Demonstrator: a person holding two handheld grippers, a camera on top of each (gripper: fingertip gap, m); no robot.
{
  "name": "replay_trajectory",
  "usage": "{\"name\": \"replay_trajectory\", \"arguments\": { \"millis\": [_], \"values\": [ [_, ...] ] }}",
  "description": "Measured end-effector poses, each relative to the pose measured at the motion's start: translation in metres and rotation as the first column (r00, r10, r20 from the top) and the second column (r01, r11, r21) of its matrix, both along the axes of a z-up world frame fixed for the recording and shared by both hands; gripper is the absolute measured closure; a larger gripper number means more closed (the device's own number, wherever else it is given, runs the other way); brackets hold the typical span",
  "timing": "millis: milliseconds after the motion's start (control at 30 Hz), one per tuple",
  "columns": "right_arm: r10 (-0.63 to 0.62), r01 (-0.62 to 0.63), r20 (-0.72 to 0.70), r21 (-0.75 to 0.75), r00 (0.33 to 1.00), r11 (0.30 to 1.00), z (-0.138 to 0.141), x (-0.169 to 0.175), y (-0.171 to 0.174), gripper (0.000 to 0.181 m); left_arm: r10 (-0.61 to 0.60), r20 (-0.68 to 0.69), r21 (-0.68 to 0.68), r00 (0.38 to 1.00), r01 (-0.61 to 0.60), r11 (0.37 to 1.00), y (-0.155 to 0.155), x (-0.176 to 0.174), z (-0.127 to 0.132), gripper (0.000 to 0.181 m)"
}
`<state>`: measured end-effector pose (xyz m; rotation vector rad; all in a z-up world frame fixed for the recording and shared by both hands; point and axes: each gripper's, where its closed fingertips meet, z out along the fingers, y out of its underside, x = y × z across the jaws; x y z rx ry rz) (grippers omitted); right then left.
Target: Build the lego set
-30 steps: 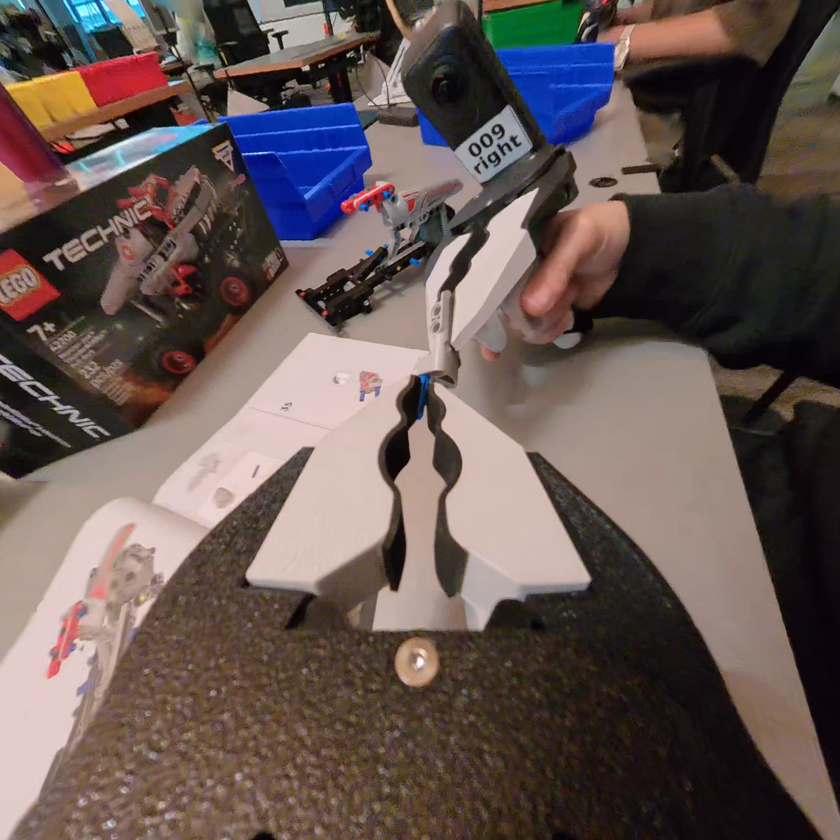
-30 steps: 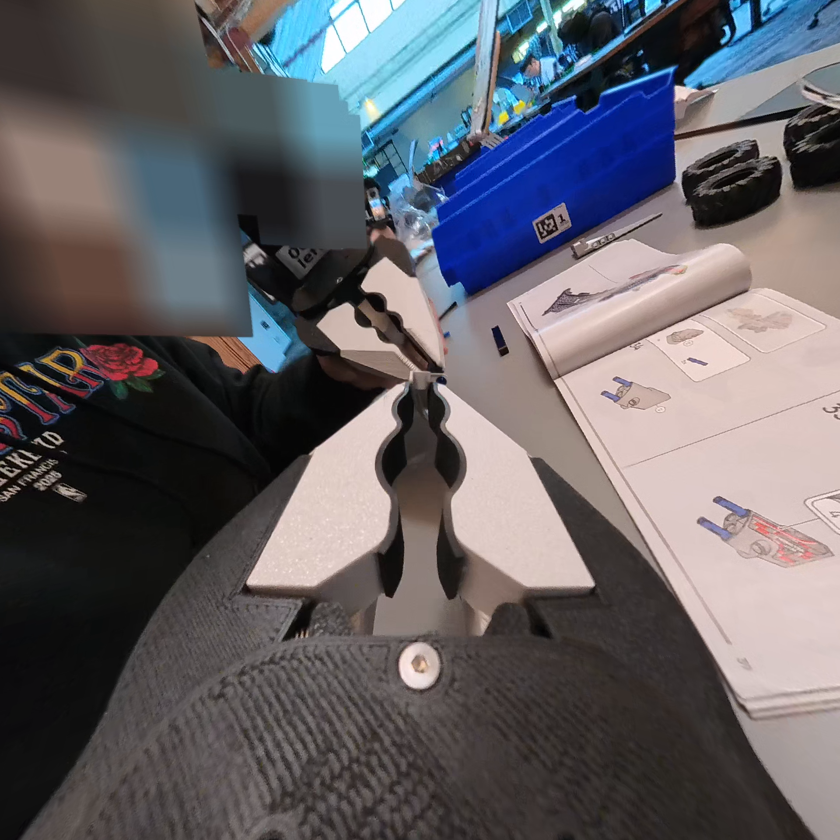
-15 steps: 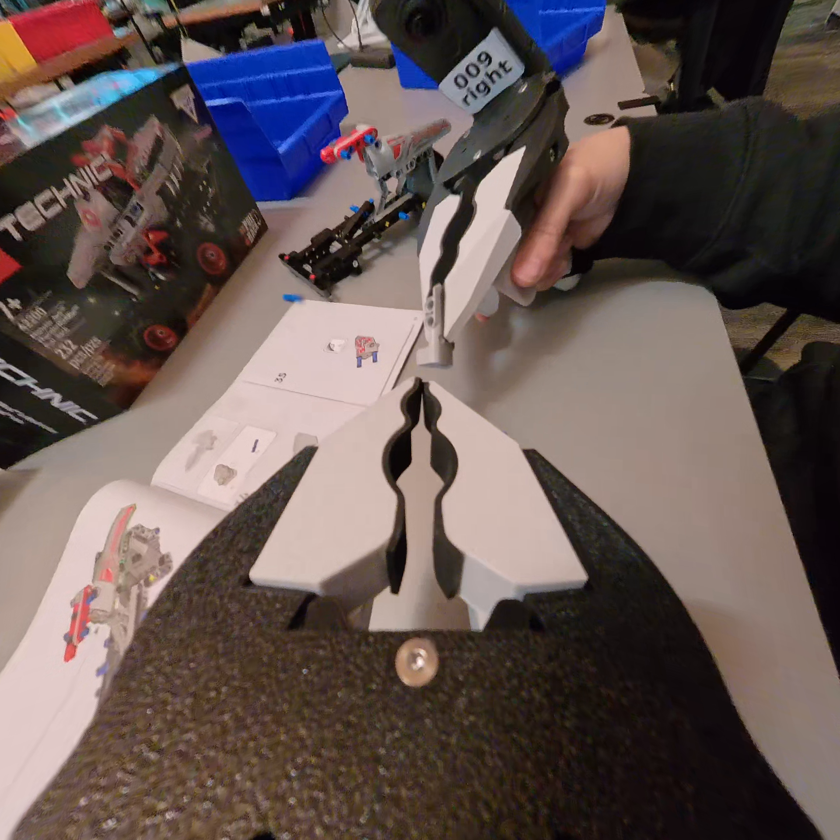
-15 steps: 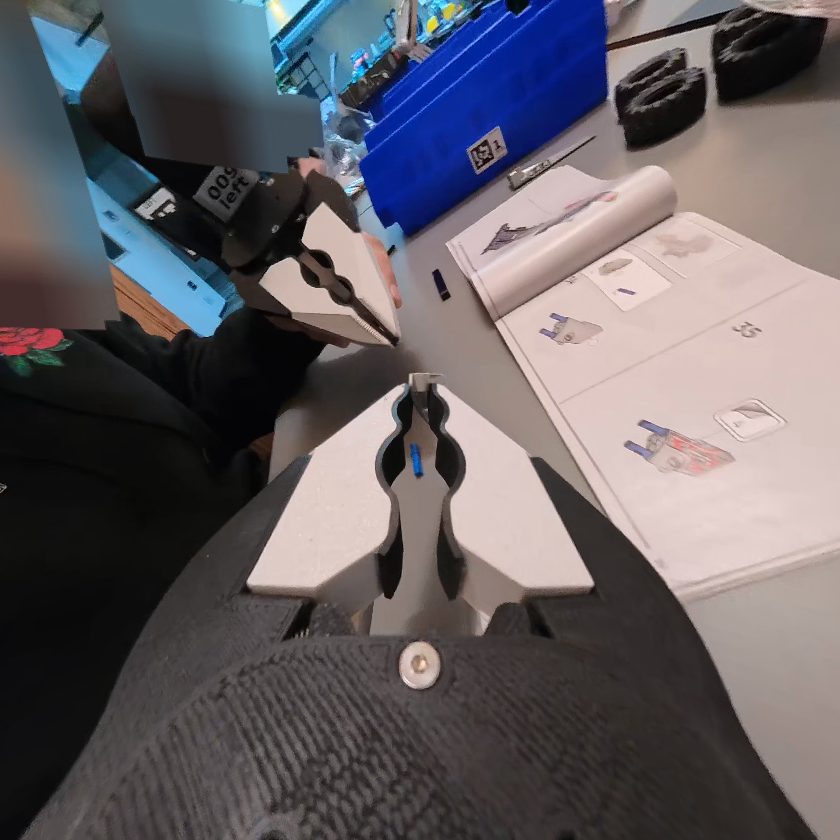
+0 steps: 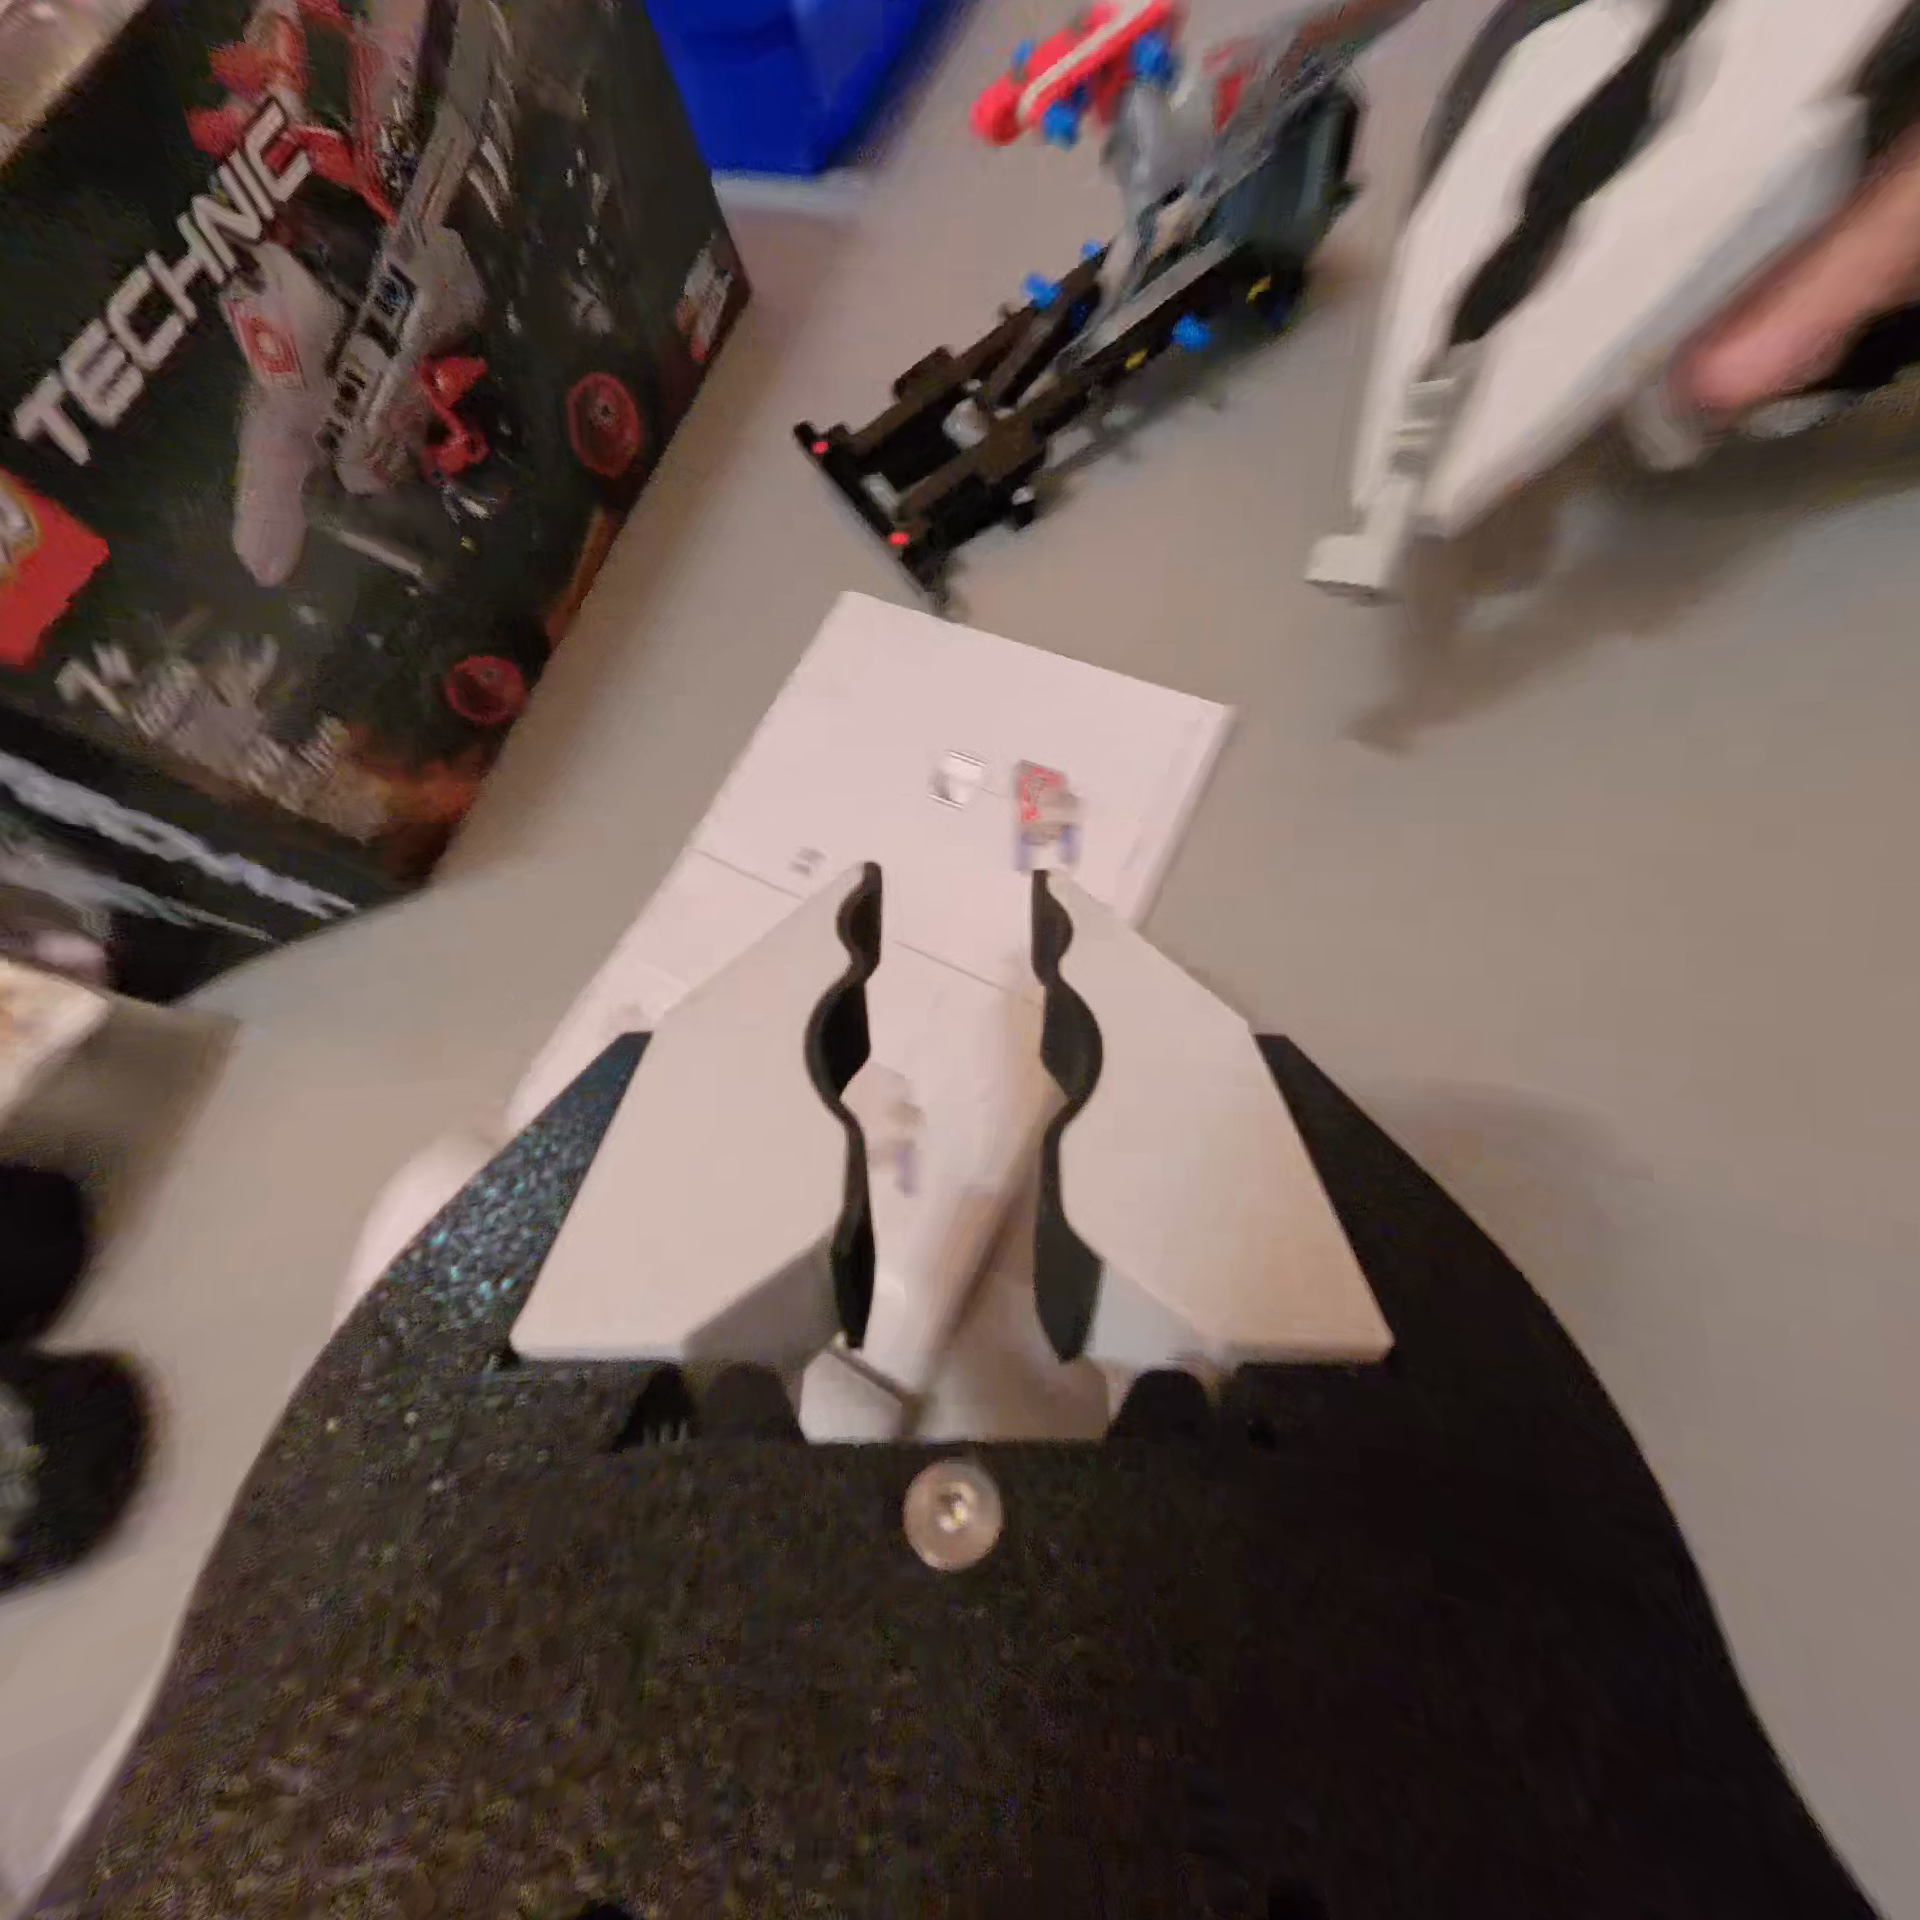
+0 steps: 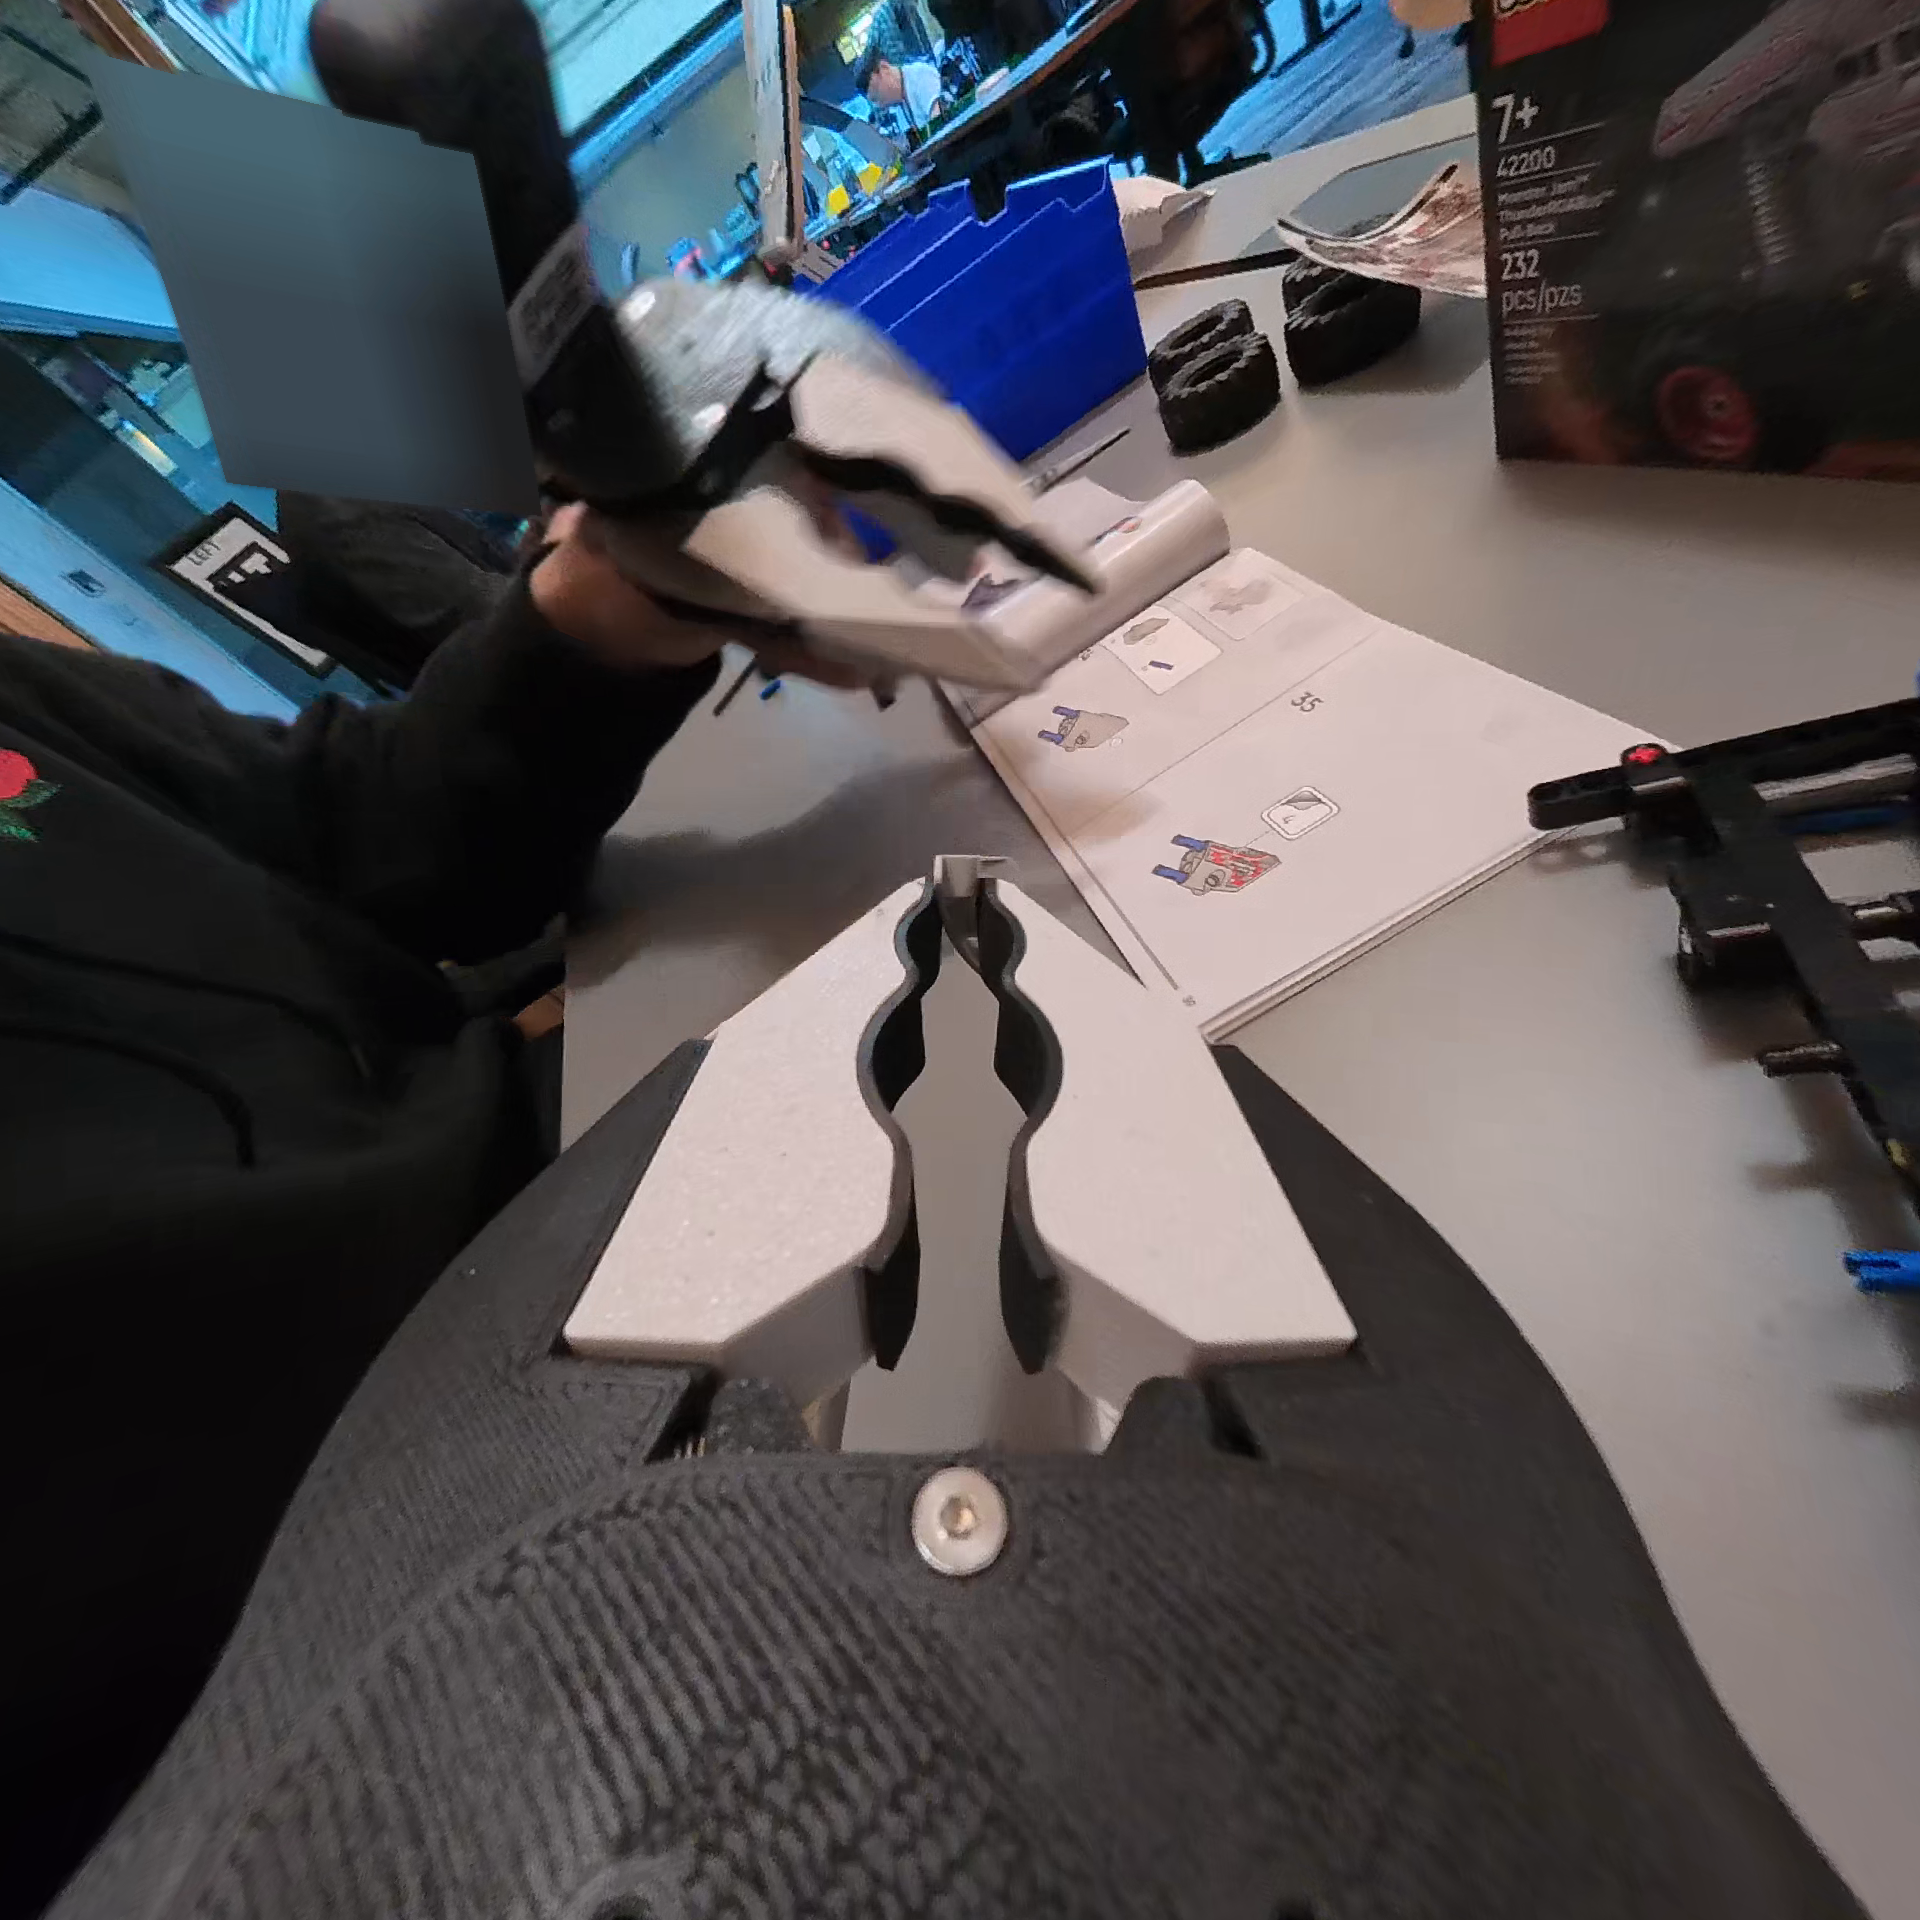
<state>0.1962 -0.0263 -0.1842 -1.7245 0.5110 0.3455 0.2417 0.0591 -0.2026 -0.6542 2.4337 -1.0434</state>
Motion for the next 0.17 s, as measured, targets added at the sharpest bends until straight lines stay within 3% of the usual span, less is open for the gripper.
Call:
{"name": "replay_trajectory", "arguments": {
  "millis": [100,167],
  "values": [
    [0.004,-0.005,-0.004,-0.045,1.0,0.999,-0.007,-0.001,-0.007,0.176,-0.016,0.028,0.12,0.999,0.013,0.993,-0.018,0.062,-0.009,0.155],
    [-0.009,0.008,-0.001,-0.087,1.0,0.996,-0.014,0.0,-0.014,0.176,-0.02,-0.064,0.117,0.998,0.028,0.993,-0.032,0.086,-0.026,0.154]
  ]
}}
